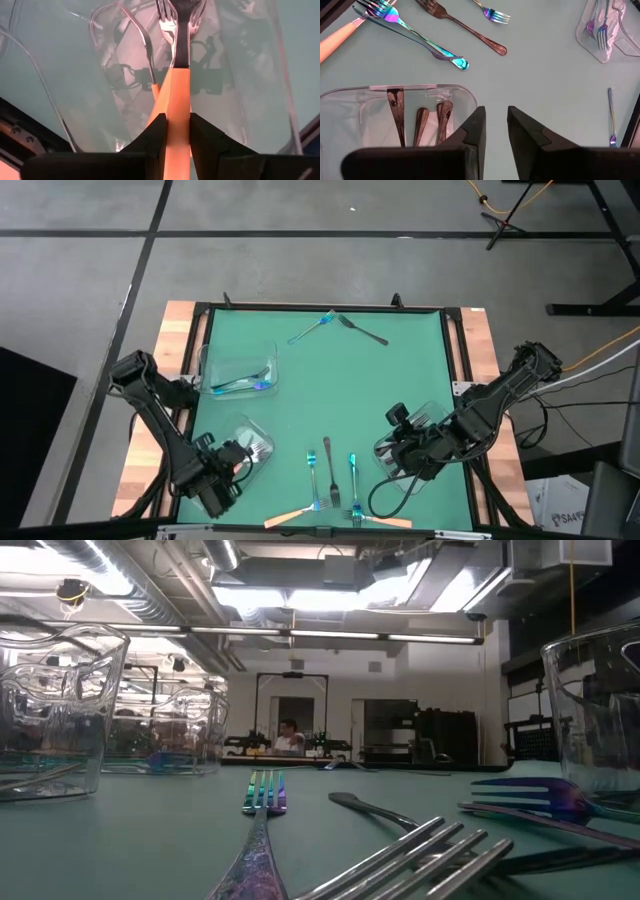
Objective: Sort silverware by color (type)
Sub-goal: Put the top yellow fork into the bottom left transparent bin
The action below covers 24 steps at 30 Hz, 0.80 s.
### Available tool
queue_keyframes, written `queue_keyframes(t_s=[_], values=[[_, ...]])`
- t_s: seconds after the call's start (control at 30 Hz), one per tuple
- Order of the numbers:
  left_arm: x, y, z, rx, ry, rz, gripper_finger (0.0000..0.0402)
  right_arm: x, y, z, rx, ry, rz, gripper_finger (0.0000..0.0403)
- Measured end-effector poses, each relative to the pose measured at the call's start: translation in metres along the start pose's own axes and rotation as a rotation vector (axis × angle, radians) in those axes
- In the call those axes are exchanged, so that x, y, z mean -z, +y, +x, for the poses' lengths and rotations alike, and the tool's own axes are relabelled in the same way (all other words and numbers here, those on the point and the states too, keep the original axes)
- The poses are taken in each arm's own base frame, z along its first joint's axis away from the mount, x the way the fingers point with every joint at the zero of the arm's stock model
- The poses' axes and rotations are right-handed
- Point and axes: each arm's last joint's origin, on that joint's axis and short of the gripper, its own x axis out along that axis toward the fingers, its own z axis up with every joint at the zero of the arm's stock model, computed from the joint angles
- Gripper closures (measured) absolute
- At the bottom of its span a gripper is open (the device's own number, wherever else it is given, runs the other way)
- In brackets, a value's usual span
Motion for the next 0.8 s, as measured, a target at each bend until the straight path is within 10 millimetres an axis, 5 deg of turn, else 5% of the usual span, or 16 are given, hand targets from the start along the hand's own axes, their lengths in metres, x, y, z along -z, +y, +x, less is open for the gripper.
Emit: queue_keyframes(t_s=[0.8], values=[[0.007, 0.012, 0.032, -0.063, 0.085, 0.005, 0.0336, 0.000, 0.000, 0.000, 0.000, 0.000, 0.001, 0.0333]])
